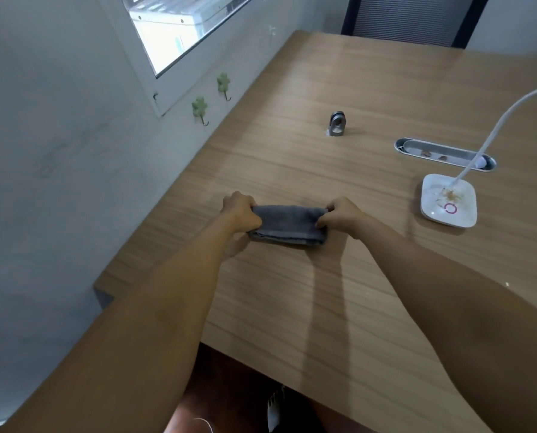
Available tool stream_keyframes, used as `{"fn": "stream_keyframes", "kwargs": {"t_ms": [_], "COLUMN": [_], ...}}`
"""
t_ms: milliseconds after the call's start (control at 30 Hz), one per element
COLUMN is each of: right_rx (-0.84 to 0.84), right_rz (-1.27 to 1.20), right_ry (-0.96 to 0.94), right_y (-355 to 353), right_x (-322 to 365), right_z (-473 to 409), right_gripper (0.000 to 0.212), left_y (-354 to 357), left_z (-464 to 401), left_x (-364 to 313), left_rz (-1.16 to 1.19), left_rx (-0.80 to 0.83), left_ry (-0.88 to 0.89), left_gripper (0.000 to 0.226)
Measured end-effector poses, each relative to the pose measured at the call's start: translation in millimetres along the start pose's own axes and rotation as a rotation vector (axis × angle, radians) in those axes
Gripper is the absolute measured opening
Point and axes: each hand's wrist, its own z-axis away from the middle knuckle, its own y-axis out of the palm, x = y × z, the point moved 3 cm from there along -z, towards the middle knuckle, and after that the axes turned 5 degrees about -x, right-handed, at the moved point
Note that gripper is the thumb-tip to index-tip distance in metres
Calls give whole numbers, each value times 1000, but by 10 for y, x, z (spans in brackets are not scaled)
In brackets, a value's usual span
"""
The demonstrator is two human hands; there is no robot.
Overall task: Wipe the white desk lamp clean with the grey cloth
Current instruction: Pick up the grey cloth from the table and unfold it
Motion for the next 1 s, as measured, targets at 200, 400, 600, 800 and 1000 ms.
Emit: {"fn": "stream_keyframes", "kwargs": {"t_ms": [200,400,600,800,1000], "right_rx": [-44,-20,-169,-281,-262], "right_rz": [-263,-562,-1015,-1609,-1704], "right_ry": [35,135,311,299,243], "right_y": [-287,-686,-1085,-1255,-1178], "right_x": [-121,-482,-1032,-1441,-1605], "right_z": [154,397,789,1071,1216], "right_gripper": [19,14,11,22,14], "left_y": [-115,-194,32,432,735], "left_z": [78,166,400,686,939], "left_x": [-188,-685,-1397,-1985,-2331], "left_rz": [109,374,570,680,777], "left_rx": [14,164,441,591,728], "left_ry": [118,89,2,-17,-31], "left_gripper": [19,20,12,8,14]}}
